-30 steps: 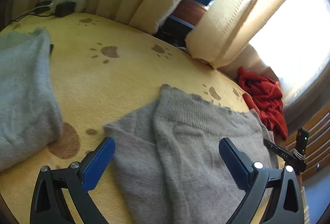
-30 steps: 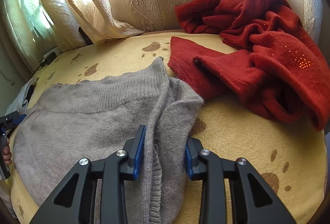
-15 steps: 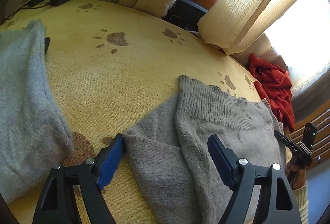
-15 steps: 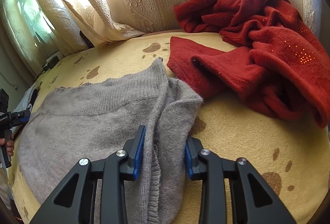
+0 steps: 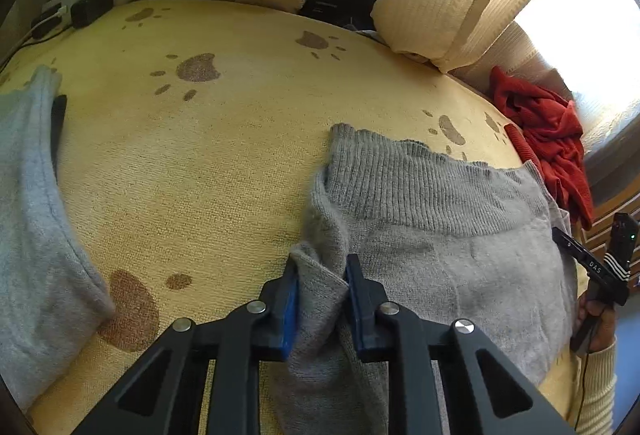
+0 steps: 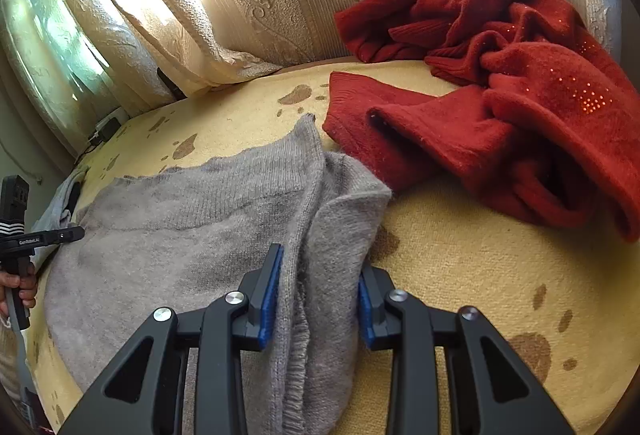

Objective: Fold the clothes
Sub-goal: 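Close the left gripper on the sweater edge while the right gripper holds, then lift the sweater with both grippers and carry it toward the power strip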

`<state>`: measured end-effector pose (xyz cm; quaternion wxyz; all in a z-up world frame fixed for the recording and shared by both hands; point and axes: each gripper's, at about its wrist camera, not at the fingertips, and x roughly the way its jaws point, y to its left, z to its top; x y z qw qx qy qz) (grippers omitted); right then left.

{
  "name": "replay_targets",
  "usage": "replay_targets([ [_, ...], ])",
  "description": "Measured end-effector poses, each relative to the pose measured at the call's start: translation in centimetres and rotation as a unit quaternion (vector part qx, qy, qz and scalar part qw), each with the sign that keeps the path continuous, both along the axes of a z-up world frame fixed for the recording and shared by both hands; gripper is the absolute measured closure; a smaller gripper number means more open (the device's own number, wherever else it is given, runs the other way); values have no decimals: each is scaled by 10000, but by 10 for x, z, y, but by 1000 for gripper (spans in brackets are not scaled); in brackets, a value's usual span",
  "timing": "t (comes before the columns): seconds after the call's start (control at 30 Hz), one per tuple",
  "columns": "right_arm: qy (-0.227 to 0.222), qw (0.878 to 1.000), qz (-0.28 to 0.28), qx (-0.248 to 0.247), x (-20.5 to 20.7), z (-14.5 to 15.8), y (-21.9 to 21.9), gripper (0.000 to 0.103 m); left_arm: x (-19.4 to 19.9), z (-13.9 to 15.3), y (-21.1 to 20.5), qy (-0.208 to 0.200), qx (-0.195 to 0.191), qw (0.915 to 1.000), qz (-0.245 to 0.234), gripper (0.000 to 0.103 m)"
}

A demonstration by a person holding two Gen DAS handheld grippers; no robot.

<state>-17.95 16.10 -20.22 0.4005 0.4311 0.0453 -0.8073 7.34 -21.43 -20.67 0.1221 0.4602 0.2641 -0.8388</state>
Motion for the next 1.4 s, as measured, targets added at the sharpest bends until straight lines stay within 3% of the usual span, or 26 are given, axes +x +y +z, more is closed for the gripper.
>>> replay_targets([
  [0.17, 178, 9997, -12, 181, 4, 1, -4, 69, 3, 2, 5, 179, -32, 9997, 140, 89],
  [0.3, 453, 9983, 32, 377, 11, 5, -9, 82, 7, 7, 12, 367, -134, 9990, 234, 90],
  [0.4, 592, 9975, 17, 380, 15, 8, -9, 85, 9, 10, 14, 430, -255, 9984, 273, 90],
  [0.73, 821, 9956, -44, 451, 21, 12, -11, 87, 15, 2, 14, 463, -329, 9975, 415, 90],
  [0.9, 1050, 9939, -142, 315, 31, 23, -4, 87, 29, 23, 13, 795, -404, 9950, 443, 90],
  [1.4, 1963, 9803, -103, -185, 81, 97, 6, 88, 80, 88, 28, 1611, -606, 9844, 353, 91],
])
